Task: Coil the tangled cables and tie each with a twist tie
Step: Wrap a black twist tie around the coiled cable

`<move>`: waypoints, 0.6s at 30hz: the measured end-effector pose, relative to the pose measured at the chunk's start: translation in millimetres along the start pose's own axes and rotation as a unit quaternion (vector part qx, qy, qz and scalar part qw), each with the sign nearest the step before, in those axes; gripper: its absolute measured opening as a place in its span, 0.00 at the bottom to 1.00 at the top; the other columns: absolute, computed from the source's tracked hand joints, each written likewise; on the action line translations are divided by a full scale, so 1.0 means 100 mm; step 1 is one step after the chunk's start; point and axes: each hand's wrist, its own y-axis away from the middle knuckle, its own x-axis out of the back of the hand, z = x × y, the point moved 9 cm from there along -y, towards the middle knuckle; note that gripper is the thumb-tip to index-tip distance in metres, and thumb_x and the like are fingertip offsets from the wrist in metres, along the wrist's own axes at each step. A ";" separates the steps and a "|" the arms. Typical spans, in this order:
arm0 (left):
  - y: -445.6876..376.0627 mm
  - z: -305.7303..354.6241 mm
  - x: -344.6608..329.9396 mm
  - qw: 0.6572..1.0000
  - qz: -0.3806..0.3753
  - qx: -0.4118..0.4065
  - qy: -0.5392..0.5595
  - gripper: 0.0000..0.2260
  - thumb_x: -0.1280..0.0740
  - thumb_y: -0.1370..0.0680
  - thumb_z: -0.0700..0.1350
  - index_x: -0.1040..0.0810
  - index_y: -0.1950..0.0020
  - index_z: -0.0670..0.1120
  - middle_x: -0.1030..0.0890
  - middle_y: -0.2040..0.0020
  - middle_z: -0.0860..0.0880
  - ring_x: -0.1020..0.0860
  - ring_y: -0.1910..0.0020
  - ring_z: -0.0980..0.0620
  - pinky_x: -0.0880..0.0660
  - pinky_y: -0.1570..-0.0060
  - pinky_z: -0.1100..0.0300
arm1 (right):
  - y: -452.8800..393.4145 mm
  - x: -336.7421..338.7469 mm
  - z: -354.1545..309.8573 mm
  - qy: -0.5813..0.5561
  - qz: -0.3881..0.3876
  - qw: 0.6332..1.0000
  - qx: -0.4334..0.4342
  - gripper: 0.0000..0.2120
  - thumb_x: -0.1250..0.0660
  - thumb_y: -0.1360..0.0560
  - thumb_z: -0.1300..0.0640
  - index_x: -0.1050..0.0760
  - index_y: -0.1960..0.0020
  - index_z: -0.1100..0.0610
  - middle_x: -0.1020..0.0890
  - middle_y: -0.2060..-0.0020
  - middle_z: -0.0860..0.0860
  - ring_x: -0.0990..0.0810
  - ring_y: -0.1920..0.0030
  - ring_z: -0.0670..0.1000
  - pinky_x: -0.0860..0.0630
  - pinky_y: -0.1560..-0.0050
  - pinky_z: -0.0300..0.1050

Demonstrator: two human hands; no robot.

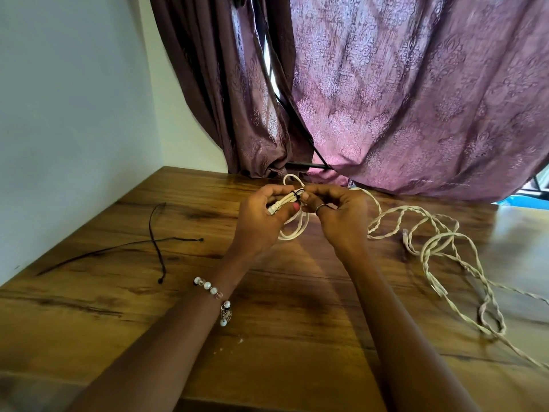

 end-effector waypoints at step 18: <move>0.05 0.06 0.04 0.998 0.051 -0.020 -0.024 0.11 0.27 0.28 0.41 0.21 0.46 0.47 0.17 0.51 0.49 0.18 0.52 0.53 0.20 0.52 0.50 | 0.07 -0.01 -0.17 0.083 0.064 0.993 0.055 0.07 0.26 0.30 0.63 0.16 0.53 0.59 0.17 0.64 0.48 0.18 0.64 0.48 0.21 0.61 0.49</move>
